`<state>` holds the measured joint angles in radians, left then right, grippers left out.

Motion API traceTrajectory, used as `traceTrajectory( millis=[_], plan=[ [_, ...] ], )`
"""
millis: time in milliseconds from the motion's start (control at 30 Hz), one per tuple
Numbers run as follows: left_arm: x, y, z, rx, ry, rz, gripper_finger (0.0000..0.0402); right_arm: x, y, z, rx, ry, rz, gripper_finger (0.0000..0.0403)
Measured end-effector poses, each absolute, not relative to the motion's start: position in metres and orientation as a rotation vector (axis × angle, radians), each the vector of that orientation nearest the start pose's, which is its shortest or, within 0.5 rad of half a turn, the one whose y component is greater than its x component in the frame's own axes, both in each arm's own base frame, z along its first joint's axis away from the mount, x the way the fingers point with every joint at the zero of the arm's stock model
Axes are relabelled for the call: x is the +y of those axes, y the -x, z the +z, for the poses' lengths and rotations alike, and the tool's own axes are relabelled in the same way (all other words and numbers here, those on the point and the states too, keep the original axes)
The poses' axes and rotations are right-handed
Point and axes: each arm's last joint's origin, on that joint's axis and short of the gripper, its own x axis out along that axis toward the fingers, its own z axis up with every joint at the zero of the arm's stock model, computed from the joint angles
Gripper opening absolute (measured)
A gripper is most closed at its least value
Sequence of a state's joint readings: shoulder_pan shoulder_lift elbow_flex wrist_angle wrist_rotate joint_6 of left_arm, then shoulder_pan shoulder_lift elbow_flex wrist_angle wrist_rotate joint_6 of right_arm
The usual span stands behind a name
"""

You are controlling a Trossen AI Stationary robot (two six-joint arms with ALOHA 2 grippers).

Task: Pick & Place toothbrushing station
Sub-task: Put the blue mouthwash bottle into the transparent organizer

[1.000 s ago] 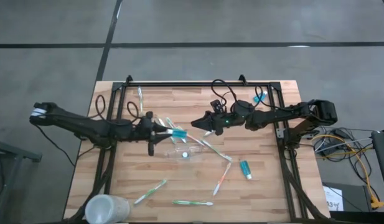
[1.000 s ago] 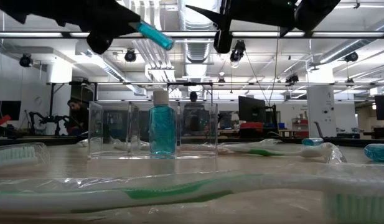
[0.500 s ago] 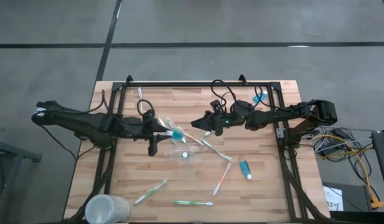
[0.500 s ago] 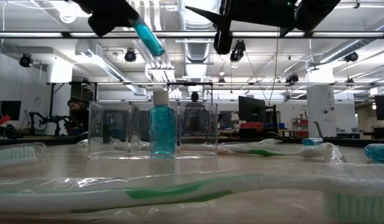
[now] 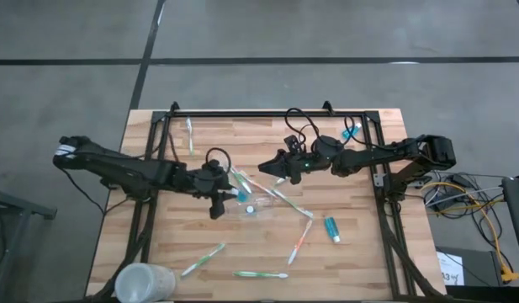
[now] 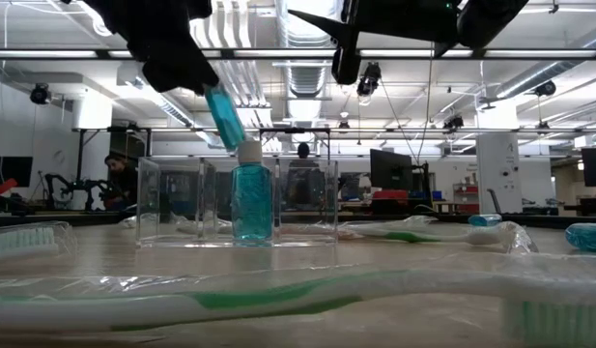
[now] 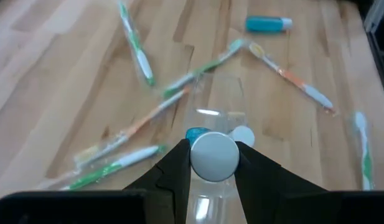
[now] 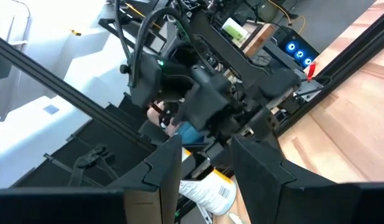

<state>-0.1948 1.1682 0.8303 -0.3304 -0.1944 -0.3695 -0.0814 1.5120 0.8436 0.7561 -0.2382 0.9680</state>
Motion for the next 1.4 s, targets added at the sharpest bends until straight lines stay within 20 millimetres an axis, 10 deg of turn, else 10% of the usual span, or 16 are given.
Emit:
traceTrajectory(
  millis=[600, 1400],
  plan=[
    [-0.049, -0.263, 0.222, 0.836, 0.178, 0.081, 0.0113, -0.020, -0.329, 0.266, 0.041, -0.959, 0.162, 0.0134],
    [-0.051, -0.267, 0.235, 0.803, 0.135, 0.043, 0.0158, -0.020, -0.329, 0.264, 0.061, -0.960, 0.150, 0.0134]
  ],
)
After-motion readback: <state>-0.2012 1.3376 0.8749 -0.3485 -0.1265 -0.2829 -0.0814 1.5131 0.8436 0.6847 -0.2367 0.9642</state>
